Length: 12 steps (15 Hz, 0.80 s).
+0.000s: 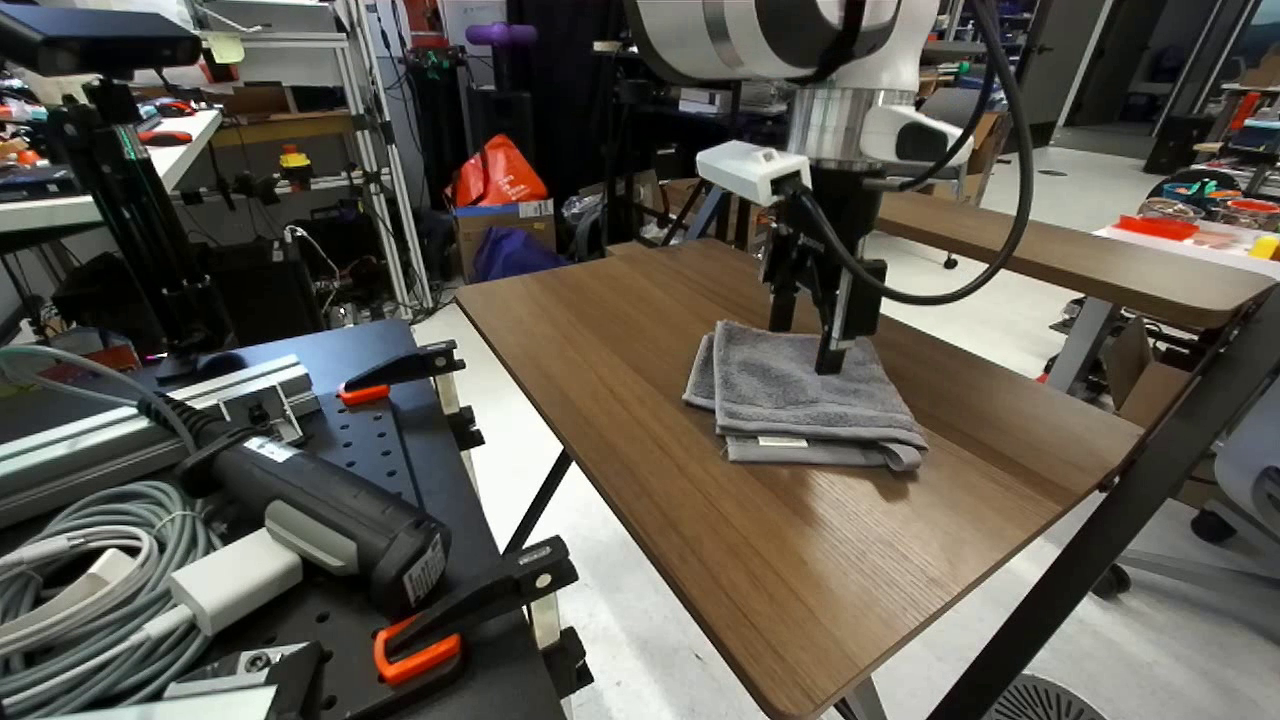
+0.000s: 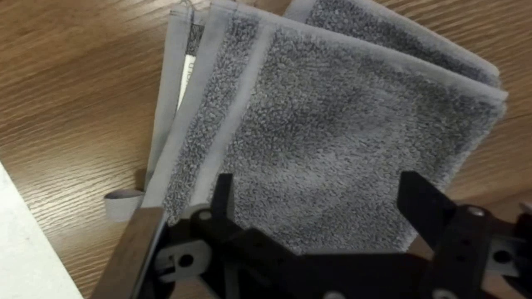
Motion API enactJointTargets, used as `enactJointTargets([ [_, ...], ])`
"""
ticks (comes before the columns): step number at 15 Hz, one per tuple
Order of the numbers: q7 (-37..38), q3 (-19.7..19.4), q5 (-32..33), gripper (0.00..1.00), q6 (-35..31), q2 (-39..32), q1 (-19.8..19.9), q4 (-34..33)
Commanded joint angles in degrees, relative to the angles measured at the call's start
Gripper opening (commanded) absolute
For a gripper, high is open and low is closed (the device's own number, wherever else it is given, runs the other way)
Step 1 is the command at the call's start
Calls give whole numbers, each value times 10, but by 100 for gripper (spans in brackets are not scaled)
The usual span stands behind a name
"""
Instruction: Move the cloth
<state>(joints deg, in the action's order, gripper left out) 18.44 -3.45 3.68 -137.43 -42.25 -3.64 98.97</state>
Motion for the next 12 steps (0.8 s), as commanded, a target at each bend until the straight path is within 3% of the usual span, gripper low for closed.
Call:
enactJointTargets([
  [1, 0, -2, -19, 100, 55, -69, -3, -92],
  [6, -4, 0, -14, 100, 92, -105, -12, -134],
  [12, 9, -3, 14, 100, 109, -110, -69, -140],
])
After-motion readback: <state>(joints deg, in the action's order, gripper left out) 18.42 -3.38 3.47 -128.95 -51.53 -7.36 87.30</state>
